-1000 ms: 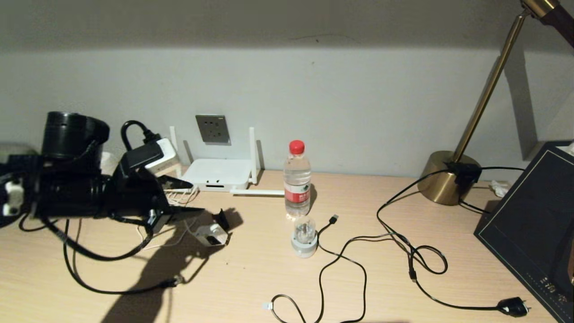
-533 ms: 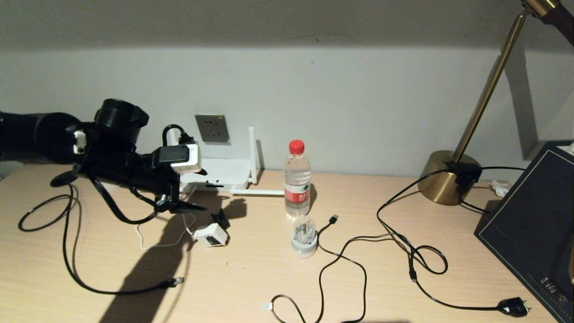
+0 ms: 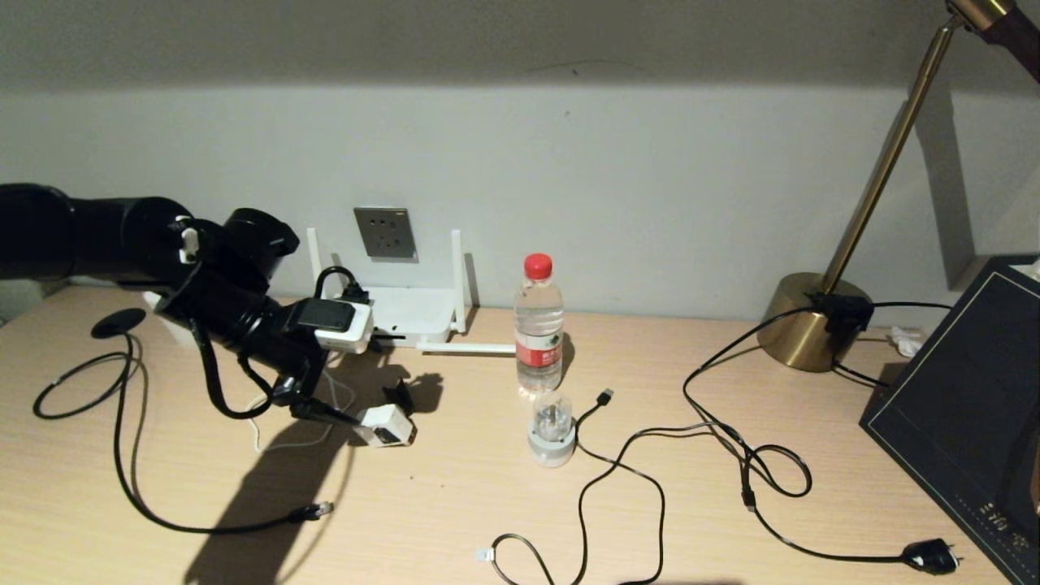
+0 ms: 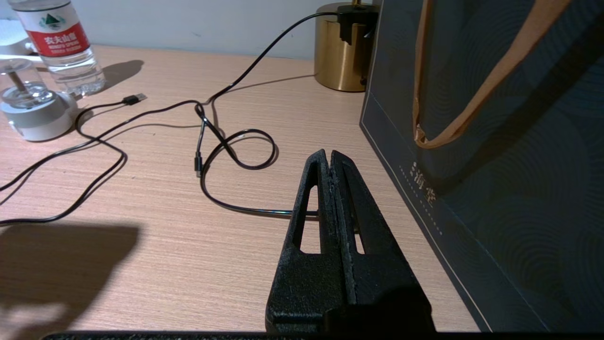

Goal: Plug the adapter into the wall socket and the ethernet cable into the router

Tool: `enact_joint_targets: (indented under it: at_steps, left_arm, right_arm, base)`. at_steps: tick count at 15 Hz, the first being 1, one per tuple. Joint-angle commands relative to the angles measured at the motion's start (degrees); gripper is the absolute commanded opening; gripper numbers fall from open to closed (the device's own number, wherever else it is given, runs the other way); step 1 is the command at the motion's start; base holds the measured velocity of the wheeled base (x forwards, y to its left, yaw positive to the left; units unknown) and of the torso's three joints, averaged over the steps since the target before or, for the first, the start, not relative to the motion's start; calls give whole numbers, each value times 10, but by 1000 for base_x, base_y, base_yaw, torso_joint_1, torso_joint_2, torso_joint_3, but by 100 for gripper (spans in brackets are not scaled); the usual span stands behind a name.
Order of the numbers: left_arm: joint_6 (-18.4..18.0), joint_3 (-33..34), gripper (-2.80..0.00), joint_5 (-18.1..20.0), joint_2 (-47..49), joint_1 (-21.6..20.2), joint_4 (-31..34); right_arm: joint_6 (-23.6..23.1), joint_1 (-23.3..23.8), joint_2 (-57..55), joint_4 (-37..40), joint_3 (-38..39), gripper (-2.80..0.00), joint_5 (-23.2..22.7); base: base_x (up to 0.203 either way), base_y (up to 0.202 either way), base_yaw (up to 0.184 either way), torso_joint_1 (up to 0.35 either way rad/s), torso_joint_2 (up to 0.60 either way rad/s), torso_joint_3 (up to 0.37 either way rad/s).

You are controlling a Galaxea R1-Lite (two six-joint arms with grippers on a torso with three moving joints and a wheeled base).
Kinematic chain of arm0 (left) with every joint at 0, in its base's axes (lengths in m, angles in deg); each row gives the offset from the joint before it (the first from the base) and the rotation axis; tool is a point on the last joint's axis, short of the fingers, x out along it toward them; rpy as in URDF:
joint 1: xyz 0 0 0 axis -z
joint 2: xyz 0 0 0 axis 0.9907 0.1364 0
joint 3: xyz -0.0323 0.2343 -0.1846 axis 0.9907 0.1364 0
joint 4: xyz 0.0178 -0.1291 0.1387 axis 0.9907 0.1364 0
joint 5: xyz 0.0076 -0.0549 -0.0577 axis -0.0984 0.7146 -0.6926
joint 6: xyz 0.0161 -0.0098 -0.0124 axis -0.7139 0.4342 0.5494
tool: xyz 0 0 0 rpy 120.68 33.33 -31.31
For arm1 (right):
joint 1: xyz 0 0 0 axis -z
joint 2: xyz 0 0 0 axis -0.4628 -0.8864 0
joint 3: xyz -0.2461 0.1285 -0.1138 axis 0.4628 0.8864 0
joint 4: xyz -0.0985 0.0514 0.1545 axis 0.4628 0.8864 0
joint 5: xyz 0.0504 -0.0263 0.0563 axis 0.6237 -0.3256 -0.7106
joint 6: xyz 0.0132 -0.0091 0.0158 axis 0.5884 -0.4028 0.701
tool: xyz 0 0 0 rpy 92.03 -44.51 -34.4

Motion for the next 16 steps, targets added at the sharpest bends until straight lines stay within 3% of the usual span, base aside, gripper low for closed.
enact_joint_targets:
  at_steps: [1, 4, 9, 16]
  left_arm:
    - [-3, -1, 0, -1, 4, 14, 20]
    - [16, -3, 0, -45, 16, 35, 31]
    - [24, -8, 0, -71, 40, 44, 31]
    - [35, -12, 0, -73, 61, 52, 25]
  right_arm:
    - [0, 0, -1, 0, 20, -280, 0]
    - [0, 0, -1, 0, 20, -280, 0]
    - [0, 0, -1, 0, 20, -280, 0]
    - [0, 0, -1, 0, 20, -280, 0]
  base:
    - [0, 0, 0, 0, 0, 0]
    - [0, 0, 0, 0, 0, 0]
    - [0, 0, 0, 0, 0, 0]
    - [0, 0, 0, 0, 0, 0]
